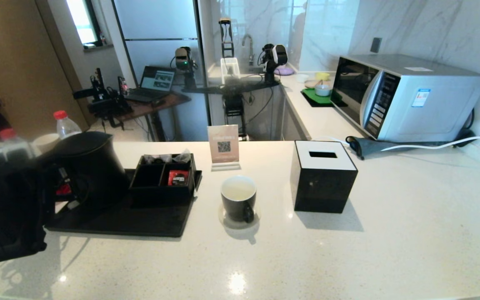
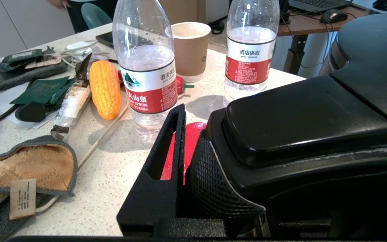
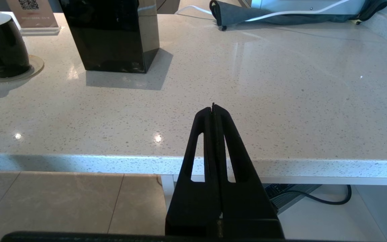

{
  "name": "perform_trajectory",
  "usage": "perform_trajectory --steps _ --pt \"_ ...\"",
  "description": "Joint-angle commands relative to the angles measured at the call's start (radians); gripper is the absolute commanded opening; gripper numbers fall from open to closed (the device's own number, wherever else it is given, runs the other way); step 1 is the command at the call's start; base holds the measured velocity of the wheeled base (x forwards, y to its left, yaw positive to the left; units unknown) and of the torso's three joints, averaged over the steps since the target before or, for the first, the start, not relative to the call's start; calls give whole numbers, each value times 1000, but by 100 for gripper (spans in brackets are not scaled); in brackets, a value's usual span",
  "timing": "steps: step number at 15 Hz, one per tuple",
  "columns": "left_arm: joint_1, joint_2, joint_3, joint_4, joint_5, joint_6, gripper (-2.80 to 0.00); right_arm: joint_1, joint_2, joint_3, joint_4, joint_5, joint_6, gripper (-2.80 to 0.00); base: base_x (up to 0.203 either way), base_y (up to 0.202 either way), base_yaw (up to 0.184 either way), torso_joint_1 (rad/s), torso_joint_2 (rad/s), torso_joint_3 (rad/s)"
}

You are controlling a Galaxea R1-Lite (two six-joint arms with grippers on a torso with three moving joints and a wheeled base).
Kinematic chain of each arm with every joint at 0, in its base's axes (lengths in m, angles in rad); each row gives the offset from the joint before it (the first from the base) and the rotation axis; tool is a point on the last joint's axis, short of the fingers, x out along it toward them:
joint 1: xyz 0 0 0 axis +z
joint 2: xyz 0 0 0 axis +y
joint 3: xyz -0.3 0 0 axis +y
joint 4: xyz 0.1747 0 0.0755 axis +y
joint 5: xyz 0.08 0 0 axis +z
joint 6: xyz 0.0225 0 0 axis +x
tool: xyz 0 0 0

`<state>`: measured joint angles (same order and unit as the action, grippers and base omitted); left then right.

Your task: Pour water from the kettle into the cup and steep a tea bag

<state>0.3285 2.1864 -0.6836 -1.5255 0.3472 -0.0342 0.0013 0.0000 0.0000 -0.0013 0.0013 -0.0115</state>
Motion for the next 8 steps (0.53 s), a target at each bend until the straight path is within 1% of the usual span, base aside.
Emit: perform_trajectory --steps 1,6,7,8 --pt "-9 -2 6 -35 4 -1 -280 0 0 0 0 0 -1 -280 0 0 0 0 0 0" --pt "-19 -4 7 -36 7 -3 -280 0 0 0 0 0 -1 -280 0 0 0 0 0 0" --pt "-17 -4 12 -35 6 -3 0 0 0 0 0 0 -1 -280 0 0 0 0 0 0" --pt "-17 -4 12 -36 6 -3 0 0 0 0 0 0 -1 -280 0 0 0 0 0 0"
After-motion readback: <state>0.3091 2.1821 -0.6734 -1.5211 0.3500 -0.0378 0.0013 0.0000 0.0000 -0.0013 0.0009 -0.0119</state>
